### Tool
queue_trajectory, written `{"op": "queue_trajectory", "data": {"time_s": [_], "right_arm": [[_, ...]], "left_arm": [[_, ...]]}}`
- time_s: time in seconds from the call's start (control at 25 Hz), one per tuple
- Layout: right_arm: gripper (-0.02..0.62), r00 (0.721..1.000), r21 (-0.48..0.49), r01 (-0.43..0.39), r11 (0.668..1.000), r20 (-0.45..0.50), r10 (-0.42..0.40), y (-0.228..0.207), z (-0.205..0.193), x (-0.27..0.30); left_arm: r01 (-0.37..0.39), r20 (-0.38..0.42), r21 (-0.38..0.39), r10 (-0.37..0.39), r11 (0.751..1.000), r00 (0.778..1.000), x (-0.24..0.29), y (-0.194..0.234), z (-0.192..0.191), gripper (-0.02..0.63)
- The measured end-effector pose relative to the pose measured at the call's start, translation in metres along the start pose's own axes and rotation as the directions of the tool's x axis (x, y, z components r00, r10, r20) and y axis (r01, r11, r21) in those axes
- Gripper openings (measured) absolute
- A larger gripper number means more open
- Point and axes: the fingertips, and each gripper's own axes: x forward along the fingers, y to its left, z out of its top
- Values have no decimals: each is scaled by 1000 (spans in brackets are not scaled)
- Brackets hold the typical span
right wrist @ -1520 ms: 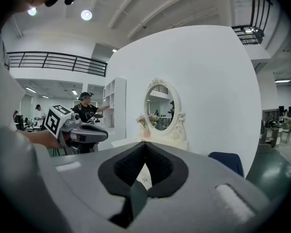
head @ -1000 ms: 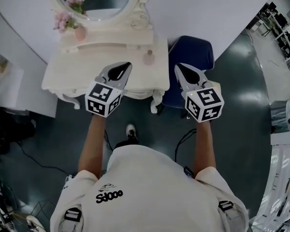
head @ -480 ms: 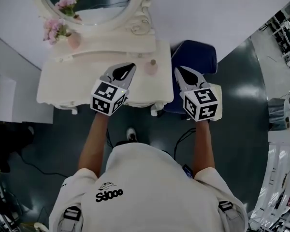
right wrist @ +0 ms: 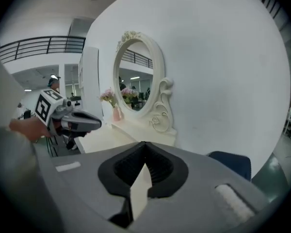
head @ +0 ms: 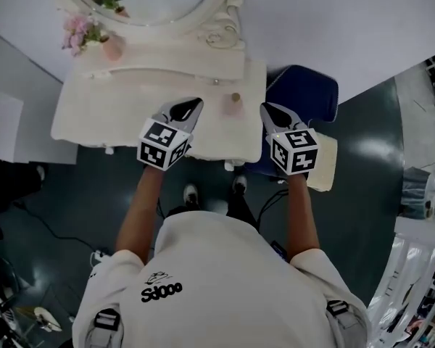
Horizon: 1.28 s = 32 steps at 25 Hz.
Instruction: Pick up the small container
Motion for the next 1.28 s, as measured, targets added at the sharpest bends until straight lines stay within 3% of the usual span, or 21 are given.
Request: {"op": "queue_trajectory", "data": {"time_s": [0.2,0.32,0.56,0.76,1.04,1.28], "right_arm": [[7,991,-54,-95,994,-96,89,-17,-24,44],[105,973,-48,-182,982,-156,173,-21,-44,66],[129,932,-43,-276,960,-255,256,-29,-88,105],[201,904,-22,-352,936,-267,334,-20,-105,130],[224,910,-15,-339,940,-259,324,-23,-131,168],[224,913,-48,-335,941,-262,312,-23,-143,186]], "left_arm": [[-100,-20,-70,98,993,995,12,12,-11,17],[-163,-35,-110,160,980,986,17,15,-17,17],[-247,-90,-158,235,956,968,27,16,-42,17],[-302,-129,-195,280,933,951,31,18,-60,17],[-333,-190,-199,297,922,936,27,27,-83,17],[-381,-222,-224,334,897,916,14,45,-104,17]]}}
